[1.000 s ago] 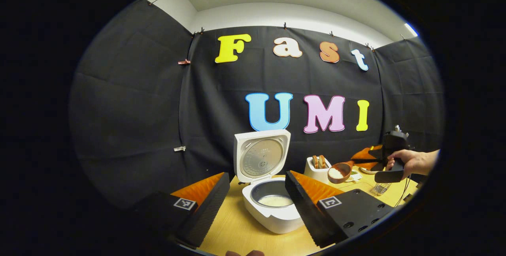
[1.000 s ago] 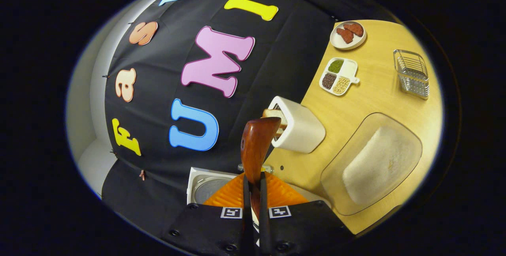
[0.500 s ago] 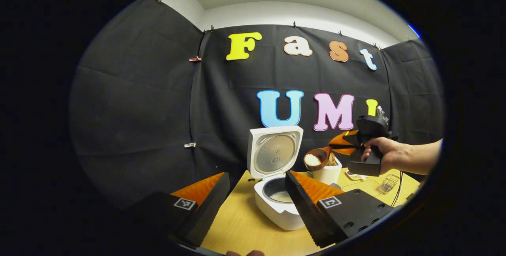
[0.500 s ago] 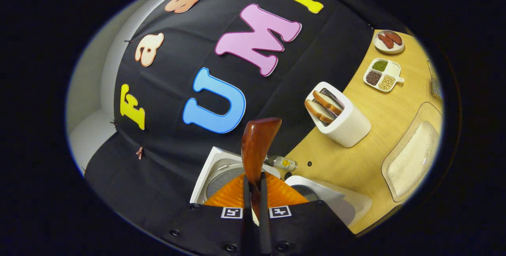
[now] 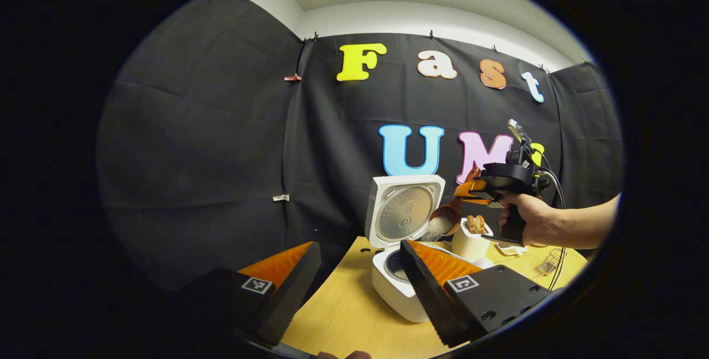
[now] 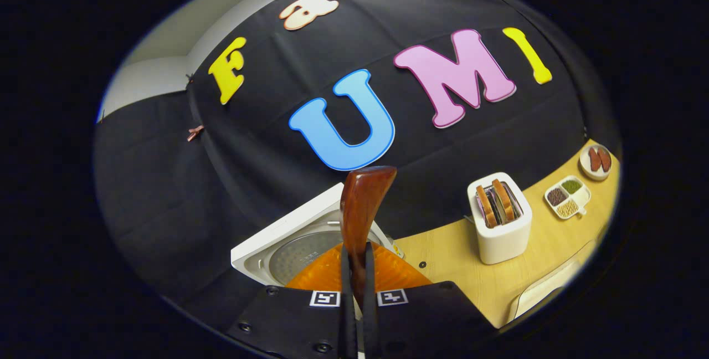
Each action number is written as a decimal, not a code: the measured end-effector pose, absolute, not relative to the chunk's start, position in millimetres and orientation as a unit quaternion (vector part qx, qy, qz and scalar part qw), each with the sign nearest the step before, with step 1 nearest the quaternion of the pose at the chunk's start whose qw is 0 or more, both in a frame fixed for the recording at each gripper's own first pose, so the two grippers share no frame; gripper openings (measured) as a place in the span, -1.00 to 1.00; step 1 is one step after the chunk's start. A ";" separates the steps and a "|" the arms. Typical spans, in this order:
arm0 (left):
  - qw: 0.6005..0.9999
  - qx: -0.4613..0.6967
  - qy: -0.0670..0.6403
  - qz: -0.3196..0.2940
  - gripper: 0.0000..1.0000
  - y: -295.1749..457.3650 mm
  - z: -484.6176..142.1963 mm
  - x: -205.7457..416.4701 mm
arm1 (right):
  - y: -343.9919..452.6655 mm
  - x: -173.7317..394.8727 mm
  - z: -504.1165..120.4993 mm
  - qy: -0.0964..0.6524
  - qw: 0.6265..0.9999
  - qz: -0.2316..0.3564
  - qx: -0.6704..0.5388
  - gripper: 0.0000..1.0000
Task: Close the left gripper, press the button to open the rice cooker; take a wooden spoon from the chopstick holder with the right hand, scoop a spoonful of rice and pour it into the rice cooker, then put the wooden spoon back into the chopstick holder.
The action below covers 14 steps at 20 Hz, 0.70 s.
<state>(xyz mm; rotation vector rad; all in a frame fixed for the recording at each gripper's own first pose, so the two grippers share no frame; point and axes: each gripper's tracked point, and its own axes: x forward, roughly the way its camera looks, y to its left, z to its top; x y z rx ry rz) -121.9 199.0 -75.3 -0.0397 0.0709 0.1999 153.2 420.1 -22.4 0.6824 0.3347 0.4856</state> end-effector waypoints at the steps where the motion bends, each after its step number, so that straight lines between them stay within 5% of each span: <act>1: 0.994 -0.023 0.034 0.101 0.97 200.5 -75.7 -121.0 | 422.7 151.4 -21.6 0.156 0.906 0.240 0.312 -0.82; 14: 0.993 -0.033 0.031 0.108 0.96 208.5 -82.6 -128.3 | 451.6 122.9 8.9 0.071 0.938 0.309 0.139 -0.82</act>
